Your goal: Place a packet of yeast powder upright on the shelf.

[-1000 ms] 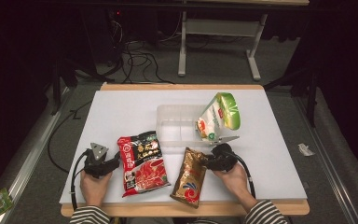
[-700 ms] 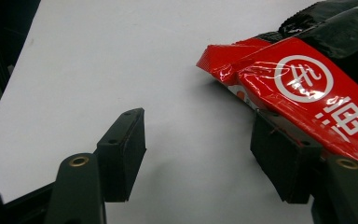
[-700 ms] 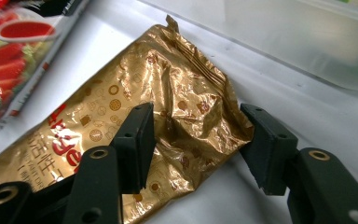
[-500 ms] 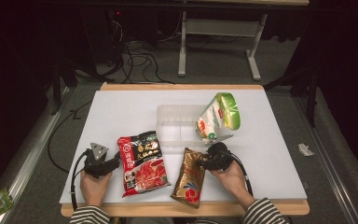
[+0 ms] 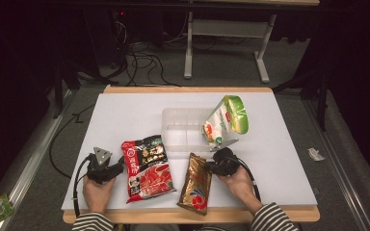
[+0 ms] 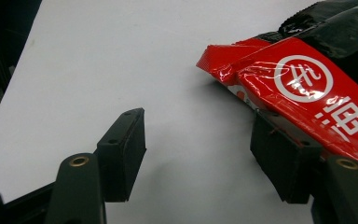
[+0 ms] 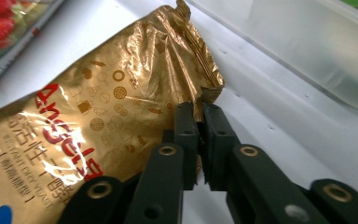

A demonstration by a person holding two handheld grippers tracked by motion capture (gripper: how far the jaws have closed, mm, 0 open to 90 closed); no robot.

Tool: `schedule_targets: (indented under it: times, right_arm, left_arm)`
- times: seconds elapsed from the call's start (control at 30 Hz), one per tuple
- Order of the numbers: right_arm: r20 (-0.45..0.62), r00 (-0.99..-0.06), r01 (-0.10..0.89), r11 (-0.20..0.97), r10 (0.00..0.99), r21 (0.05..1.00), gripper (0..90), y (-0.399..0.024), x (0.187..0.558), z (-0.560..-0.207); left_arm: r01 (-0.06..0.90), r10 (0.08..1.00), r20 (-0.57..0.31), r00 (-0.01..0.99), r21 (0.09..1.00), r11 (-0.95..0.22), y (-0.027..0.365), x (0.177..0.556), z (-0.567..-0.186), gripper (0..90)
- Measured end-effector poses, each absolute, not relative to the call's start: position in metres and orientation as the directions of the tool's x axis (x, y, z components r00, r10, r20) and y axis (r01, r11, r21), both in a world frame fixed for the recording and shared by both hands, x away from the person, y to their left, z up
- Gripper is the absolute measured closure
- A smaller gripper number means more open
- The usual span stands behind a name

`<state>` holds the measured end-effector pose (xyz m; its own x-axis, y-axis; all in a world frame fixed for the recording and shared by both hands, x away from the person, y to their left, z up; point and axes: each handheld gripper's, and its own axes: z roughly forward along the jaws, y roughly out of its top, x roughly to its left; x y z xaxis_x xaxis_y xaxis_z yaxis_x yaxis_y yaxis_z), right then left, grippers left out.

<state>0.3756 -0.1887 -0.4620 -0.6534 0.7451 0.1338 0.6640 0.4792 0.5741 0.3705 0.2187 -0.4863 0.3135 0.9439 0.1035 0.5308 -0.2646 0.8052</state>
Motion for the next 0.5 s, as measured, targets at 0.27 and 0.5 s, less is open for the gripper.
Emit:
schedule_targets:
  times: [0.27, 0.5]
  right_arm:
    - [0.263, -0.632, 0.698, 0.388, 0.729, 0.602, 90.0, -0.203, 0.377, -0.457]
    - [0.339, -0.635, 0.693, 0.317, 0.694, 0.648, 90.0, -0.220, 0.372, -0.436]
  left_arm:
    - [0.530, 0.944, 0.104, 0.313, 0.806, -0.264, 0.219, 0.371, -0.486, 35.7]
    - [0.529, 0.943, 0.109, 0.313, 0.805, -0.268, 0.218, 0.371, -0.486, 35.8]
